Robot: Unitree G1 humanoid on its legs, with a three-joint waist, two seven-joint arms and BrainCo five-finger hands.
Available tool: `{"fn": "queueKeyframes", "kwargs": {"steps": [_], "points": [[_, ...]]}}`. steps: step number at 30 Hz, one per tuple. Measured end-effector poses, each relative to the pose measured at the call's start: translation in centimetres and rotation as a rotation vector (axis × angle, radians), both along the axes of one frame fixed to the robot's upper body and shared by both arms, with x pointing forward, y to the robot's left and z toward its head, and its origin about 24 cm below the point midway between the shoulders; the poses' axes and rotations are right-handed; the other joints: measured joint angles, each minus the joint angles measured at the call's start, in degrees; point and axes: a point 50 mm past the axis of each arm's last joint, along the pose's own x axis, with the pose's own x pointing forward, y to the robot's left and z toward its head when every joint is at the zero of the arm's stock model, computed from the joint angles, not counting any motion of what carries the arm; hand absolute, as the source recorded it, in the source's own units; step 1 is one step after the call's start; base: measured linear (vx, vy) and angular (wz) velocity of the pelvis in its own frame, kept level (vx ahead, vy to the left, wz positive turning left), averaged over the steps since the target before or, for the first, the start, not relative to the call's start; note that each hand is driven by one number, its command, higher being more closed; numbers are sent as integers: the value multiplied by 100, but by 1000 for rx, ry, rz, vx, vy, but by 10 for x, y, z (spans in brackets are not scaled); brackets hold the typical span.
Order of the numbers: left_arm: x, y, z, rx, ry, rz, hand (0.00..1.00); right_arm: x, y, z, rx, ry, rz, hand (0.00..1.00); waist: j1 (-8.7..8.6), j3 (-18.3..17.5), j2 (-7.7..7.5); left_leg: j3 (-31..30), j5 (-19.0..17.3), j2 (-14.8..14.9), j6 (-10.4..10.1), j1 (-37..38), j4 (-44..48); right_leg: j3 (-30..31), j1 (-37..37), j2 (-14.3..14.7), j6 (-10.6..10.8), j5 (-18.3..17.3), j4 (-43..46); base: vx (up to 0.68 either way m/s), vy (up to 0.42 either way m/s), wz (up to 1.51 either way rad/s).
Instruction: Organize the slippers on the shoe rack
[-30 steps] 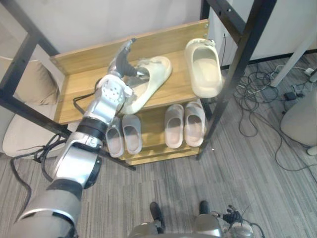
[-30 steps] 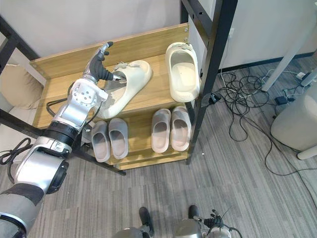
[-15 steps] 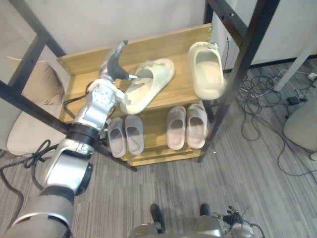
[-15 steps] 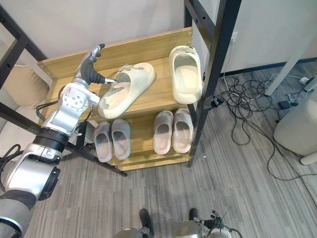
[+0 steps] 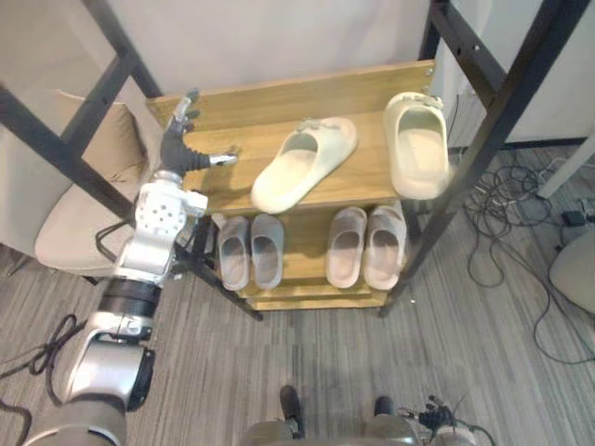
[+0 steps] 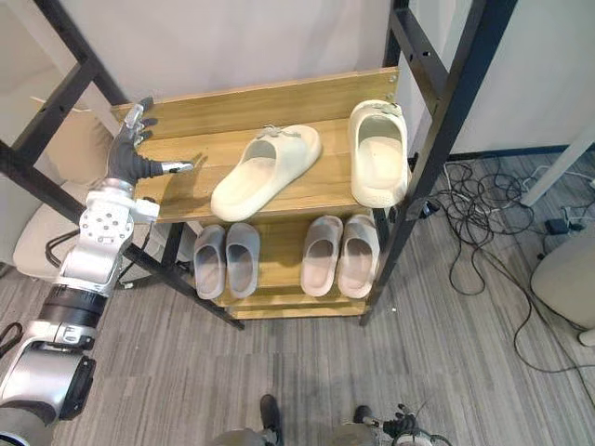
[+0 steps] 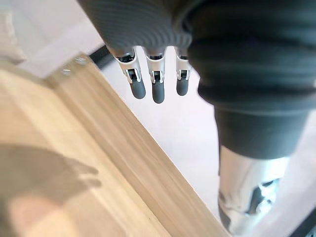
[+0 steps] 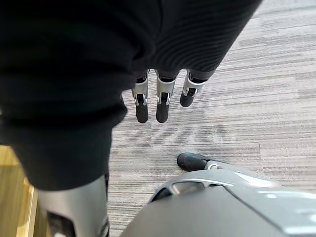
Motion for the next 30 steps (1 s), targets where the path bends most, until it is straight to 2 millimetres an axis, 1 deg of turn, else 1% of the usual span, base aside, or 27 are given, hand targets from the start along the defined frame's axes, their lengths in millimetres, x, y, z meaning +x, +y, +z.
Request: {"fn": "queueKeyframes", "kwargs": {"steps": [4, 9, 12, 13, 19, 21, 24, 30], "points": [[-7, -8, -19, -92, 35, -40, 0, -1, 4, -1, 5, 9, 23, 0, 67, -61, -99, -109, 6, -15, -5, 0, 0, -106, 78, 6, 5, -8, -42, -9, 1, 13], [-16, -22, -49, -195, 107, -79, 0, 6, 9, -1, 11, -2, 49, 0, 115, -123, -207, -132, 7, -23, -4, -18, 0, -136, 81, 9, 5, -9, -56, -2, 2, 1], [-18, -36, -60, -237, 147, -130, 0, 8, 10, -1, 11, -3, 61, 0, 123, -137, -232, -172, 14, -31, 1, -26, 0, -181, 97, 8, 7, -18, -56, -17, 12, 10], [-20, -47, -68, -250, 174, -164, 0, 9, 11, -1, 11, -3, 68, 0, 108, -145, -246, -247, 24, -38, -3, -28, -1, -259, 135, 8, 7, -42, -52, -11, 4, 19], [-25, -72, -70, -320, 175, -247, 0, 9, 12, -1, 12, -1, 69, 0, 133, -166, -283, -271, 27, -27, -9, -32, -4, -286, 144, 20, -1, -65, -44, -3, 1, 4], [-27, -86, -71, -336, 175, -294, 0, 8, 13, -1, 14, 0, 70, 0, 120, -184, -315, -270, 26, -28, -9, -32, -4, -288, 145, 19, -1, -65, -46, 0, 0, 0], [-28, -102, -72, -365, 186, -350, 0, 9, 15, -1, 18, 0, 75, 0, 93, -206, -353, -269, 26, -27, -9, -31, -5, -292, 147, 19, 0, -65, -48, 0, 0, 0], [-31, -124, -73, -373, 209, -423, 0, 9, 18, -2, 23, -1, 74, 0, 57, -249, -414, -264, 26, -25, -9, -30, -6, -299, 147, 19, 1, -64, -54, 0, 0, 0]]}}
